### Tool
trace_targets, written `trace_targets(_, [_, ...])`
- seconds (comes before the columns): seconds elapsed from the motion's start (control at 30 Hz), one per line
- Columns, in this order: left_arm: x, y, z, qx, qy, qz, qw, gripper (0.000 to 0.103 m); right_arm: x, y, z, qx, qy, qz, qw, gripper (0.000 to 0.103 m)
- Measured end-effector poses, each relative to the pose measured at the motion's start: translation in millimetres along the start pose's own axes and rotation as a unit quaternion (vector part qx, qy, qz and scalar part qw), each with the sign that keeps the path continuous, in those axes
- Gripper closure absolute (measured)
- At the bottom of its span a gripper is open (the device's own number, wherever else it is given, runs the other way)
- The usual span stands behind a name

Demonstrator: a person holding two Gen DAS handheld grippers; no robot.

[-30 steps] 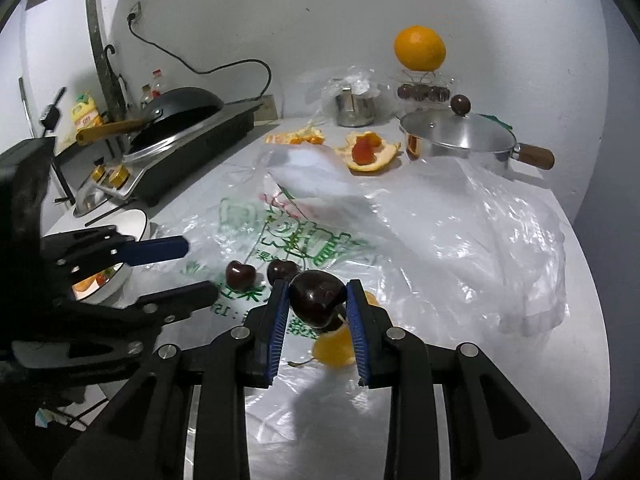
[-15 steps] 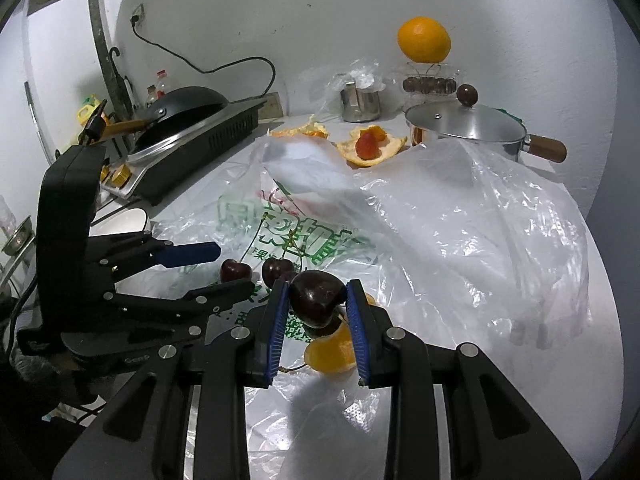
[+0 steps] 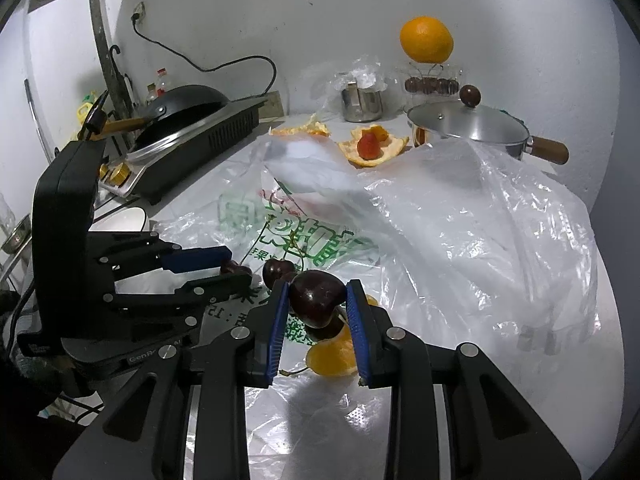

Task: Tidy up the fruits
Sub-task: 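Grasp another dark cherry with the left gripper while the right holds its cherry, then carry both cherries over the white plate with both tools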

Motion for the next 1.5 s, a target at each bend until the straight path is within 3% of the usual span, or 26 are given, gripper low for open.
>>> trace_targets(0.8, [-4.6, -81.6, -11.6, 0.040, -0.022, 0.070, 0.9965, 0.075, -23.1, -27.9, -38.9, 0.019, -0.036, 0.014, 0.999, 0.072])
trace_targets(1.5, [29.6, -142.8, -87.2, 0.018, -0.078, 0.115, 0.9901, 0.075, -59.7, -31.1, -116.5, 0.004, -0.098, 0.025, 0.995, 0.072])
Point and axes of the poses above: each gripper's, at about its wrist camera, not at the fingertips, and y roughly the way its jaws point, z to its right, x to its underside, the point moved 2 cm from there along y, roughly the way its jaws point, and after that the axes turned 13 degrees about -y, right-handed, at the moved point
